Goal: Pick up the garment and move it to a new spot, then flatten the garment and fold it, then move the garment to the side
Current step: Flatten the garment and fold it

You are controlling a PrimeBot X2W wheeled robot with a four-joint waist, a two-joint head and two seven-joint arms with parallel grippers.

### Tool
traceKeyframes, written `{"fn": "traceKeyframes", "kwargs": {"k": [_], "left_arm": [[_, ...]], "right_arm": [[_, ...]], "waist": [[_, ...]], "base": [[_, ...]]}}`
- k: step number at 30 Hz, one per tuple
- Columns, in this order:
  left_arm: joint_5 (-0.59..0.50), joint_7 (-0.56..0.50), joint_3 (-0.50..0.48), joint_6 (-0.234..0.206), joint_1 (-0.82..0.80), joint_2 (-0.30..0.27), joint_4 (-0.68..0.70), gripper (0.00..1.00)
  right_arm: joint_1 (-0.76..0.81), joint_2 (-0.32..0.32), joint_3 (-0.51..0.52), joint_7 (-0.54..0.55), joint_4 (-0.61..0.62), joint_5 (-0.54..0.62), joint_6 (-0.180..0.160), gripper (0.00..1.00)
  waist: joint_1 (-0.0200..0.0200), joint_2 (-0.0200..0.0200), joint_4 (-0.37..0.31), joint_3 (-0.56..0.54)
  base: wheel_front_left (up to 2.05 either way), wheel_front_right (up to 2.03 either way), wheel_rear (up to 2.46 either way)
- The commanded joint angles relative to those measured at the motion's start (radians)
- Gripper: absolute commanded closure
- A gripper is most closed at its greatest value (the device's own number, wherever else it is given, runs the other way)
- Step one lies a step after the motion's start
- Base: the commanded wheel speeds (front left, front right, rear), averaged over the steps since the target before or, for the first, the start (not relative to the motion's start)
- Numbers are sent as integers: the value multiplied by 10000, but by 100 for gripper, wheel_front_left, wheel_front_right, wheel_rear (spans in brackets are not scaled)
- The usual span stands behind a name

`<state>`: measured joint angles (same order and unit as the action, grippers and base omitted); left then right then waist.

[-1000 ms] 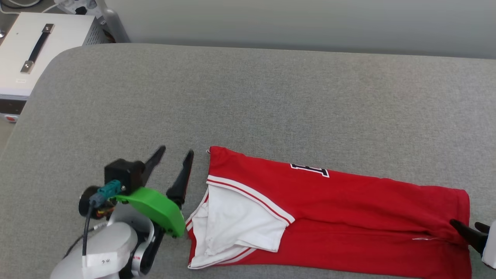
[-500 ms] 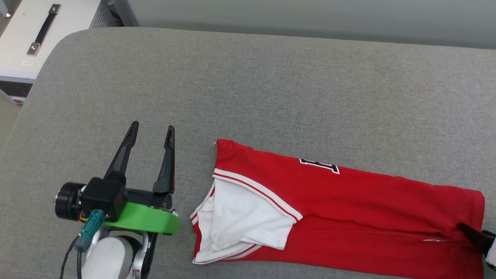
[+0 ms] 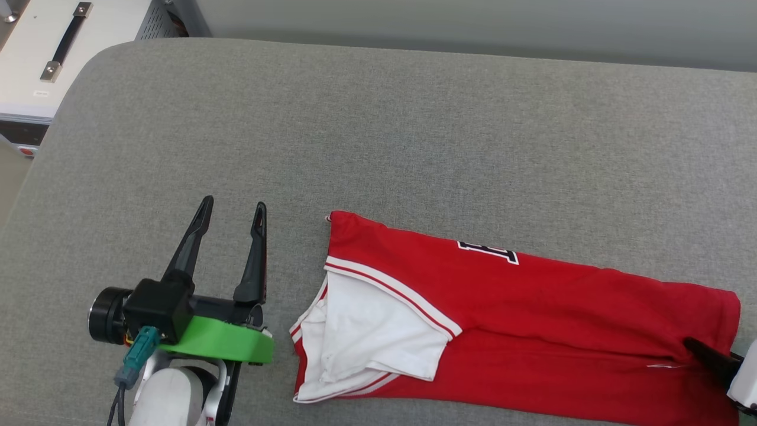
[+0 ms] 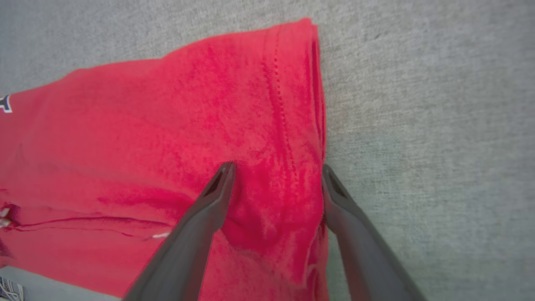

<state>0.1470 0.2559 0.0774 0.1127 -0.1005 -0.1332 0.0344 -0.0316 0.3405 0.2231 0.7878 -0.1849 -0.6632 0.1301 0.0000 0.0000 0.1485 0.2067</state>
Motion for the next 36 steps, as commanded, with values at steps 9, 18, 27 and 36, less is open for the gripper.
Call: {"fn": "traceKeyframes", "kwargs": {"k": [9,18,27,36], "left_arm": [[-192,58,-183,170,38,180,-77,0],[-115,58,-42,178,-11,95,-160,0],[-150,59,-64,179,80,54,-183,0],[-91,59,-11,179,171,7,-303,0]], "right_arm": [[-34,-534,-828,59,-351,-292,6,0],[-201,-657,-1329,-230,-748,-615,6,0],[-334,-82,-1692,-1018,-1207,-777,6,100],[-527,869,-1429,-1888,-1675,-475,6,100]], "waist": [[0,0,-63,13],[0,0,-33,1],[0,0,-58,-115],[0,0,-136,-332]], "base": [[0,0,0],[0,0,0],[0,0,0],[0,0,0]]}}
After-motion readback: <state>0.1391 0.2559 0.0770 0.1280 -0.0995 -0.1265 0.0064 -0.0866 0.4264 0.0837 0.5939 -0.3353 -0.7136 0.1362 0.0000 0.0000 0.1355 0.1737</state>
